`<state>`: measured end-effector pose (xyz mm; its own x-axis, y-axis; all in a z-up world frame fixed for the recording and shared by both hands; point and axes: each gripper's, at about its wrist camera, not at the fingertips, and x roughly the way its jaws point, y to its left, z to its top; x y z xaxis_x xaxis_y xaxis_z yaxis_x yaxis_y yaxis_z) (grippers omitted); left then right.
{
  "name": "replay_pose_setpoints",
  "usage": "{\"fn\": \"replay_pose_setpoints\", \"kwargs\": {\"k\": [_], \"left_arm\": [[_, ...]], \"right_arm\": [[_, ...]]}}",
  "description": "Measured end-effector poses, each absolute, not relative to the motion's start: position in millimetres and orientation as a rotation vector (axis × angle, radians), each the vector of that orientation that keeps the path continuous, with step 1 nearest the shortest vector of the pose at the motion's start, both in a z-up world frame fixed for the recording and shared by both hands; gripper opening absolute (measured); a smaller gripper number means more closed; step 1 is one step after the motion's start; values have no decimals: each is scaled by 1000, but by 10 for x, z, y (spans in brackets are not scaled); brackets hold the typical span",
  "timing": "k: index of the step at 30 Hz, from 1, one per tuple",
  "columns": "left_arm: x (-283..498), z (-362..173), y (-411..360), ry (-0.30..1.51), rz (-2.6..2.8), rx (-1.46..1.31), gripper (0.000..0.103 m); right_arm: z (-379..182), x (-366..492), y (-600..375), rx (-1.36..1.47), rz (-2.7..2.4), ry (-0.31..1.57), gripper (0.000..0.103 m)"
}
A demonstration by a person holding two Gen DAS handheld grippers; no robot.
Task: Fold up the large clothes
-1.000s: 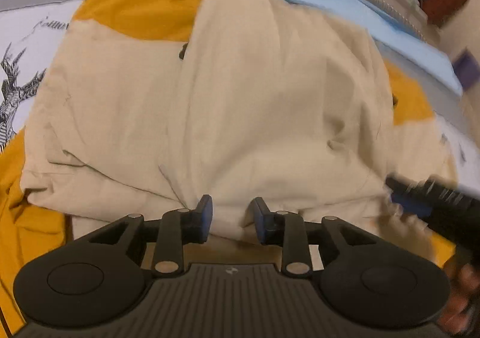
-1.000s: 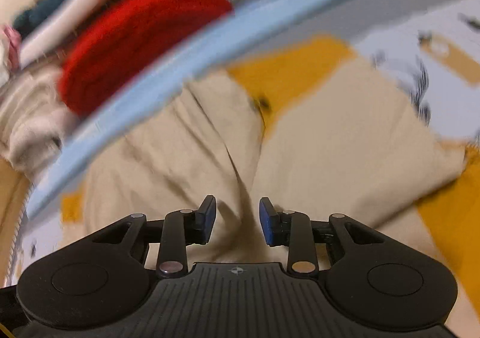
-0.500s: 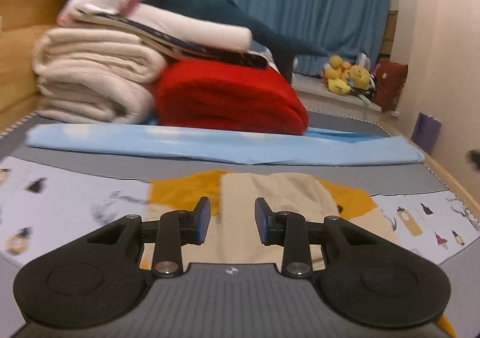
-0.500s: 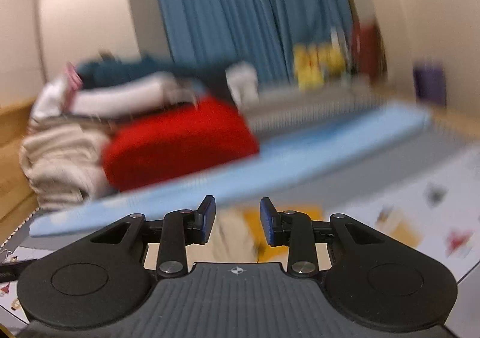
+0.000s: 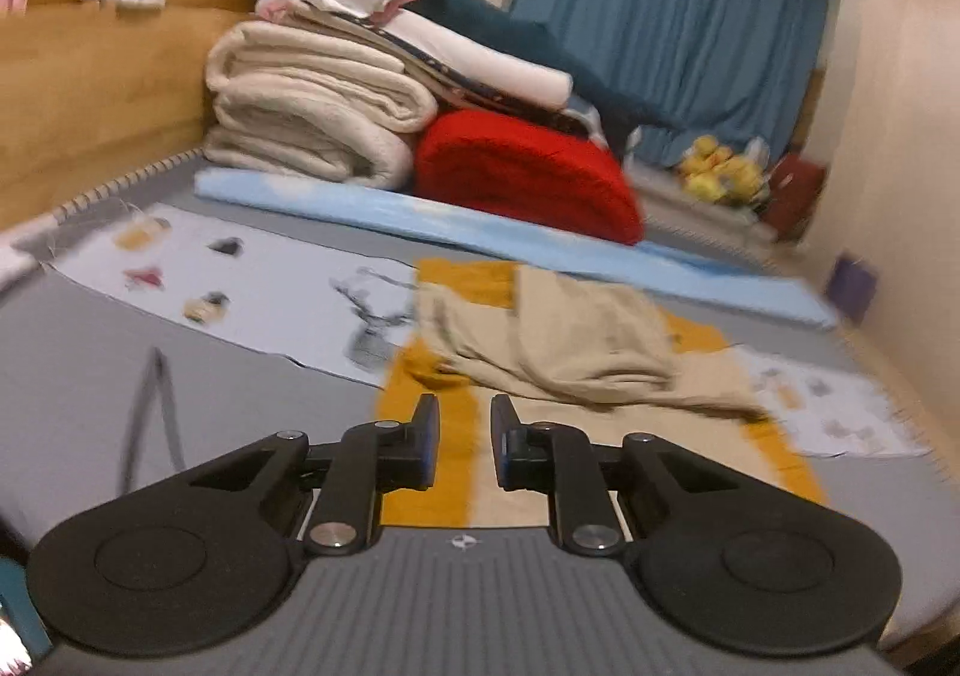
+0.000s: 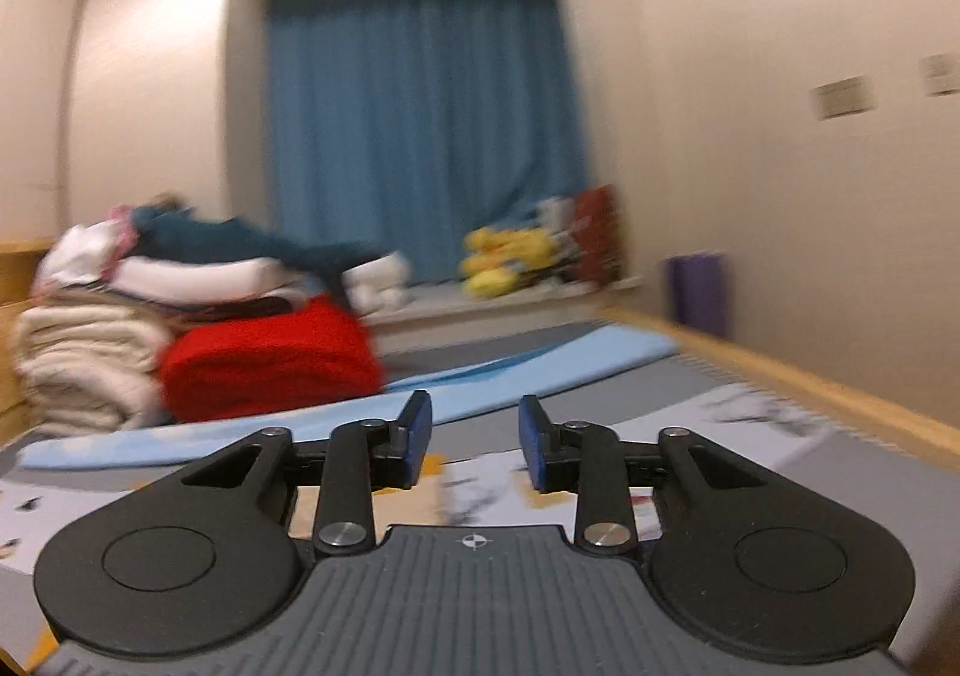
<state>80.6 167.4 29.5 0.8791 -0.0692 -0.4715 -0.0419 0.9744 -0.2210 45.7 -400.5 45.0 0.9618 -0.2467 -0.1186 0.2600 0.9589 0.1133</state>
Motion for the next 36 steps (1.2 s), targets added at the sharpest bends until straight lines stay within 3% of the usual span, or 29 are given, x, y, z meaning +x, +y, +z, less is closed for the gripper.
{"fn": "replay_pose_setpoints", "kwargs": {"k": [2, 10, 14, 18, 22, 25, 30, 36], "left_arm": [[623, 329, 1607, 465, -36, -175, 19], [-376, 830, 1715, 141, -264, -247, 20], [-610, 1012, 1806, 75, -258, -284, 20], [-808, 1243, 1763, 61, -241, -285, 23], [-455, 1016, 1732, 206, -160, -242, 25], [-5, 538, 1740, 357, -68, -283, 25], [706, -322, 1728, 701, 89, -230, 25], [1017, -954, 2073, 895, 212, -349, 25]], "right_arm": [[316, 222, -4104, 148, -310, 86, 14], [447, -434, -4321, 127, -334, -162, 14], [166, -386, -4612, 186, -450, -78, 16], [227, -320, -4850, 228, -507, -150, 17], [92, -12, -4967, 284, -436, -8, 17], [-61, 348, -4934, 252, -332, 144, 29], [-342, 806, -4845, 181, -202, 419, 32], [-839, 1084, -4478, 131, -180, 694, 33]]}}
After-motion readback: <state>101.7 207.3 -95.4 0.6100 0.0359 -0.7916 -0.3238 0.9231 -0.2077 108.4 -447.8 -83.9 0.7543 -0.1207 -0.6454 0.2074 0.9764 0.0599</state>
